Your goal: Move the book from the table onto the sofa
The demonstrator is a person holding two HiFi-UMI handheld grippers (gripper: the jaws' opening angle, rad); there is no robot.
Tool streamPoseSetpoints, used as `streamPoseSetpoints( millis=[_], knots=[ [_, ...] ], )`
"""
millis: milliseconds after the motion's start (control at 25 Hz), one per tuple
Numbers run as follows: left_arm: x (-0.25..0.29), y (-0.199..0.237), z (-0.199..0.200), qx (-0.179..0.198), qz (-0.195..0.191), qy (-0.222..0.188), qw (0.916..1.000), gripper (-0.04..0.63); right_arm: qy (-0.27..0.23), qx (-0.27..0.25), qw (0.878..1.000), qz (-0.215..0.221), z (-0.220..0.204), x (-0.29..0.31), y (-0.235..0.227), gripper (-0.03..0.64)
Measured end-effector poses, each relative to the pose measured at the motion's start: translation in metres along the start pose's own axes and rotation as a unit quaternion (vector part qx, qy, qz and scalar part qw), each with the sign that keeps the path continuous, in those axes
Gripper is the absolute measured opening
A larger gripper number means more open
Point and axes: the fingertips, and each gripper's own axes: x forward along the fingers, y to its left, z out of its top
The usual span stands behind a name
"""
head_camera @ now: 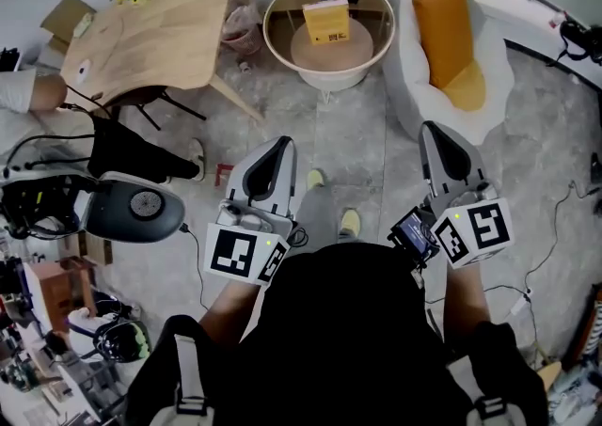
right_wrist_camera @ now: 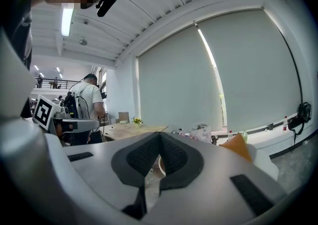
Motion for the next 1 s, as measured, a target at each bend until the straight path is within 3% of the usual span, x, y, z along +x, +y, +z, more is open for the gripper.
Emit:
streamPoseSetpoints(
  millis=[480, 1000],
  knots=[
    [0.031, 0.028, -0.003, 0.004, -0.005, 0.0, 1.0, 0.006, -0.009, 0.0, 1.0, 0.003, 0.007, 0.045, -0.012, 0.009],
    [0.117, 0.091, 0.014, -0.014, -0.026, -0.01, 0.9995, 0.006, 0.011, -0.011, 1.0, -0.022, 0.029, 0.126, -0.05, 0.009]
  ],
)
